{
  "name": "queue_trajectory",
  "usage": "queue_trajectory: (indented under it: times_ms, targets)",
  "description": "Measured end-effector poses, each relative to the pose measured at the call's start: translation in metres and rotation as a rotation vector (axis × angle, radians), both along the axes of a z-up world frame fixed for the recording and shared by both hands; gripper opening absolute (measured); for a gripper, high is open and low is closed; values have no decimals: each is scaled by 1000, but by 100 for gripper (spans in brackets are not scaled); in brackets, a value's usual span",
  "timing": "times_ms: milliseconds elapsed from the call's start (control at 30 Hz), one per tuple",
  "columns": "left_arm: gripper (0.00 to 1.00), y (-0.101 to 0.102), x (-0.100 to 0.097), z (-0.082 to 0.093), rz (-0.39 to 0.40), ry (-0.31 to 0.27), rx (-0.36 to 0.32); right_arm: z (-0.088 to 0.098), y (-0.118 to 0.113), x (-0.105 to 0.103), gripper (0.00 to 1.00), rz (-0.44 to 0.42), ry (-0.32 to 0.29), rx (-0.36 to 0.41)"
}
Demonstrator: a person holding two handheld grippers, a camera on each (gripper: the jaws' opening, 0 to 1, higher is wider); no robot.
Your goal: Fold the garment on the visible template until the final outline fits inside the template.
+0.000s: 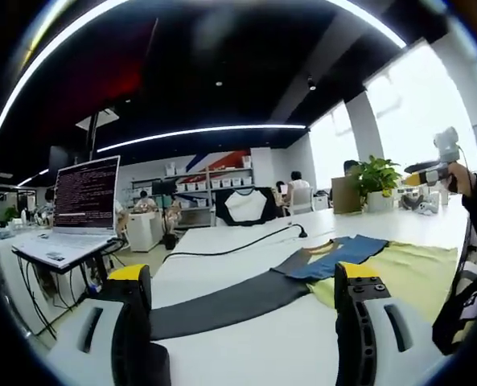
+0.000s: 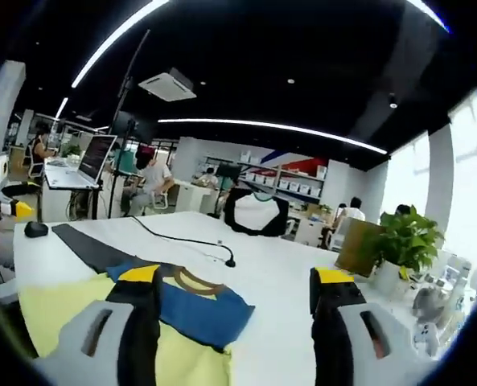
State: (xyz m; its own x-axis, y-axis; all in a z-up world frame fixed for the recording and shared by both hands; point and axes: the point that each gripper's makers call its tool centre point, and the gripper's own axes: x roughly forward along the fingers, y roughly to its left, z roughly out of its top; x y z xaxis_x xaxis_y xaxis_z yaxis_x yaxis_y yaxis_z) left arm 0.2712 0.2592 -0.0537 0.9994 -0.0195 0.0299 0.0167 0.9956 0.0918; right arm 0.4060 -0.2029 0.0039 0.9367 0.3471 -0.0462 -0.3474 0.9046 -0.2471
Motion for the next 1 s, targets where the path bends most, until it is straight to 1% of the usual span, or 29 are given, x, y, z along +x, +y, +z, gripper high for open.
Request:
queue_trajectory:
  times_ms: [33, 67, 100, 133, 167, 267, 300, 367, 467, 567, 633, 700, 733, 833, 867, 900, 933, 967, 1000]
  targets:
    - [100, 1, 1, -3, 9, 13, 5, 1, -10, -4, 92, -16, -13, -3]
    - [100, 1, 2, -3, 10, 14, 10, 4, -20, -7, 93, -38, -34, 23]
    - [100, 1, 2, -5, 14, 17, 3, 5, -26, -9, 95, -52, -43, 30]
    - [100, 1, 2, -5, 15, 20, -4, 5, -31, -11, 99, -58, -46, 31]
    - [100, 1, 3, -6, 14, 21, -8, 5, -36, -14, 100, -59, -50, 20]
    - [100, 1, 3, -6, 12, 17, -21, 4, -49, -21, 100, -70, -62, 25]
    - [100, 1, 4, -6, 11, 16, -19, 4, -55, -25, 100, -75, -83, 40]
    - [100, 1, 4, -5, 11, 11, -17, 1, -66, -32, 100, -89, -91, 59]
    - [100, 4, 9, -6, 4, -13, 3, -4, -85, -41, 100, -123, -94, 80]
    - [100, 8, 14, -9, -3, -17, 12, -8, -110, -50, 100, -182, -108, 88]
    - [100, 12, 17, -10, 11, -34, 30, -12, -120, -53, 100, -209, -100, 107]
    - [100, 18, 20, -8, 31, -52, 15, -15, -124, -58, 100, -212, -99, 107]
    - [100, 21, 24, -8, 38, -52, -5, -17, -127, -61, 100, -218, -101, 110]
    - [99, 27, 35, -10, 44, -50, -33, -22, -132, -66, 100, -229, -101, 105]
    - [98, 29, 42, -15, 54, -42, -27, -24, -133, -67, 100, -234, -98, 105]
    - [97, 34, 47, -15, 75, -54, 20, -26, -134, -67, 100, -236, -97, 101]
    - [97, 40, 51, -17, 107, -63, 40, -29, -134, -68, 100, -237, -91, 94]
    - [97, 45, 57, -21, 142, -56, 49, -32, -133, -68, 100, -233, -85, 88]
    - [96, 48, 61, -25, 153, -50, 35, -33, -132, -68, 100, -225, -81, 87]
